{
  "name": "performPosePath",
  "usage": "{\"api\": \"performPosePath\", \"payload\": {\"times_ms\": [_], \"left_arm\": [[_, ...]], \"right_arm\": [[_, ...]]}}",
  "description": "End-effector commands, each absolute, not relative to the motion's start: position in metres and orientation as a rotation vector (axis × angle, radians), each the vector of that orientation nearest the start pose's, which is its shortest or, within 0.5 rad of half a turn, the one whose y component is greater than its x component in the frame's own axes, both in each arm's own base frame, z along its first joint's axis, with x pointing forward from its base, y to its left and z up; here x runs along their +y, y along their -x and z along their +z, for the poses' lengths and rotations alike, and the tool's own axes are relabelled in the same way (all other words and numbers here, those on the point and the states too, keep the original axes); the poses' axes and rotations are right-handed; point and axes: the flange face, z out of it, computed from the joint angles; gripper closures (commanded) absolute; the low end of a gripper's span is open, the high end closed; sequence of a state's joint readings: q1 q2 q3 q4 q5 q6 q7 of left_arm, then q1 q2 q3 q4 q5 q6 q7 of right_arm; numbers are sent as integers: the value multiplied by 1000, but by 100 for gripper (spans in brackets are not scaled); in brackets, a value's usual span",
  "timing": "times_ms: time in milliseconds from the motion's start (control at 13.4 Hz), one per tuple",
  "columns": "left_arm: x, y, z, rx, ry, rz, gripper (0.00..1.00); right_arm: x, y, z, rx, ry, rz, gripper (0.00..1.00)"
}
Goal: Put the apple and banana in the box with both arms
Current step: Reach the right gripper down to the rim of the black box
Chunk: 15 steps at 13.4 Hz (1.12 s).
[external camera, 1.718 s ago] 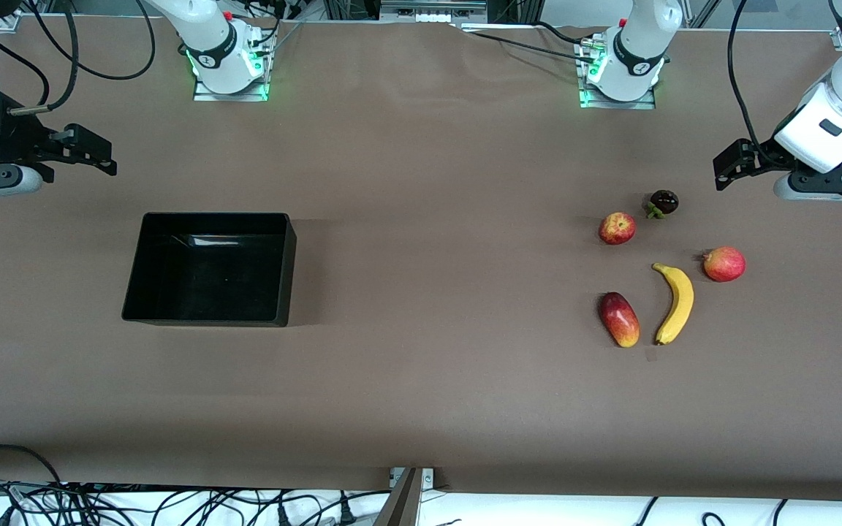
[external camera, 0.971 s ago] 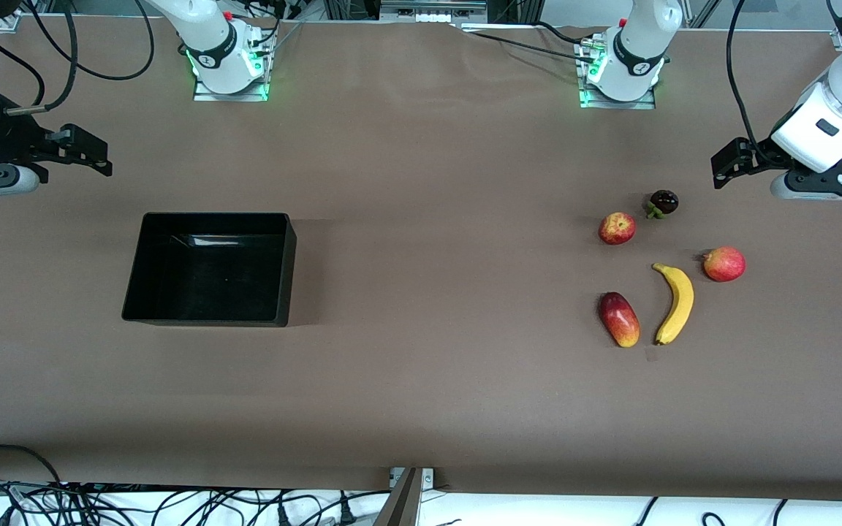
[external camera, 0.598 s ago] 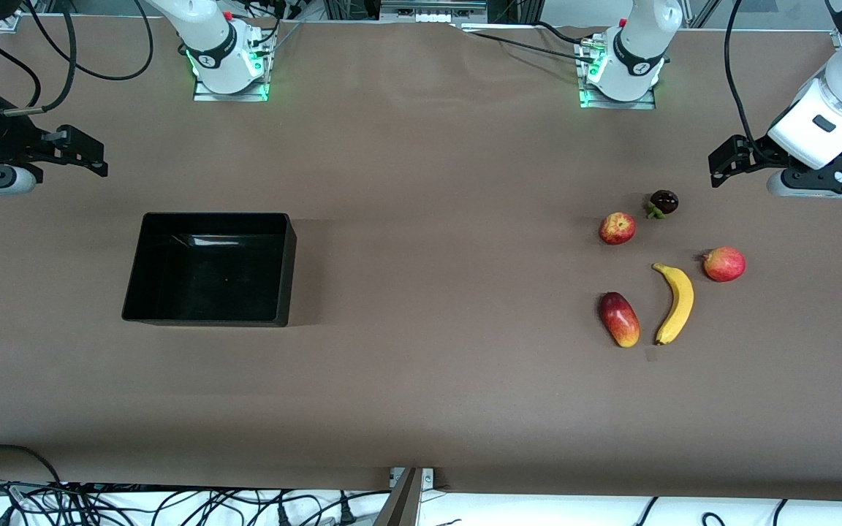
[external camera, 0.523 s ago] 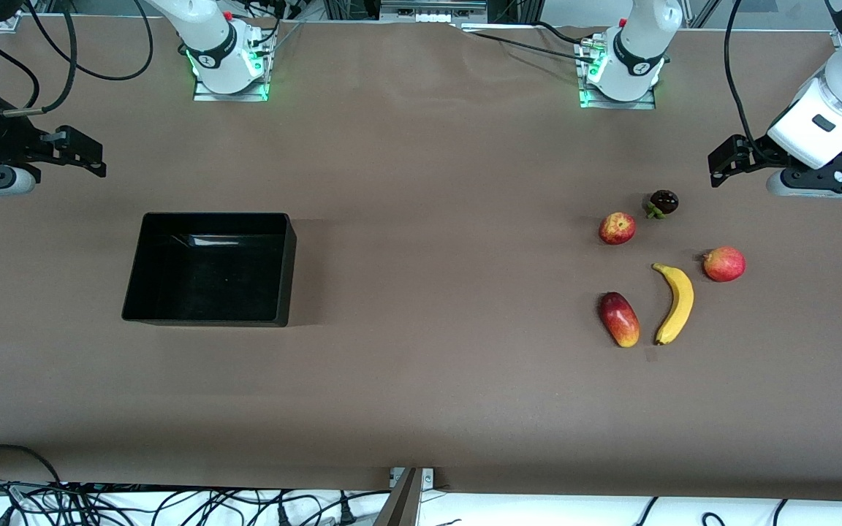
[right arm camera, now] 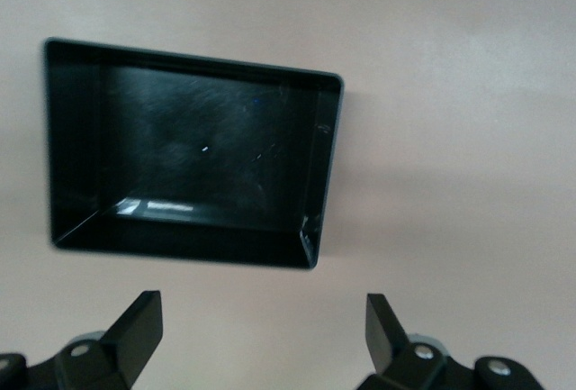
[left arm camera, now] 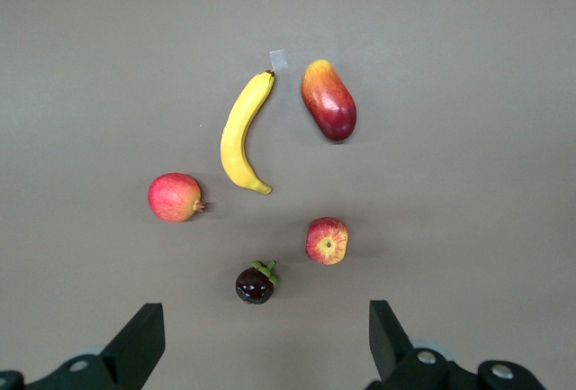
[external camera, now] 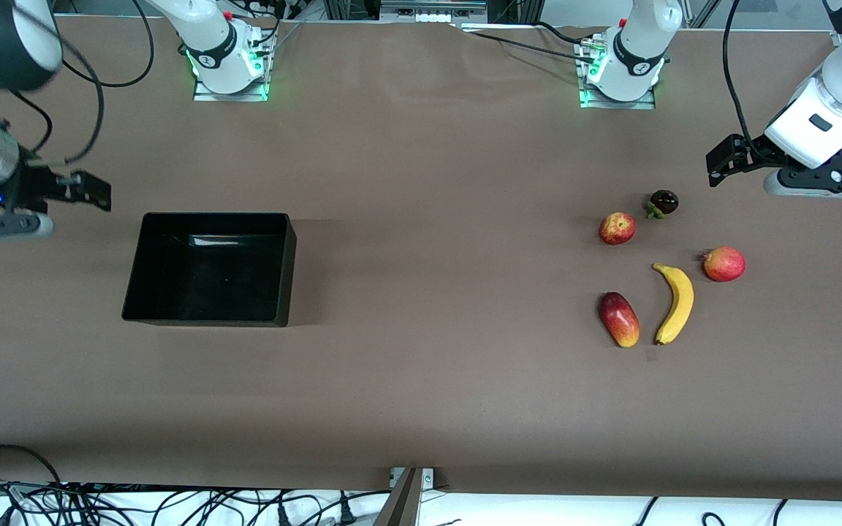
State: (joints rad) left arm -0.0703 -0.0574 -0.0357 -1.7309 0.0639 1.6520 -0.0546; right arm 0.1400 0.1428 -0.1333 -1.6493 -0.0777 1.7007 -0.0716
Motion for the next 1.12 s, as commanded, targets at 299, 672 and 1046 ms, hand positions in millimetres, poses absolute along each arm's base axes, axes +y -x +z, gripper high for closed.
{"api": "performPosePath", "payload": {"times_ms": [299,672,1046], "left_arm": [[-56,-548,597,77,3073,60,0],[-61,-548,596,91,3073,73,0],[-61,-548,596,91,3071,73,0]], "right_arm": [[-65,-632,364,-3,3237,199,0],[-76,-598,286,81,3183,191,0],[-79,-570,249,138,3151,205,15]]}}
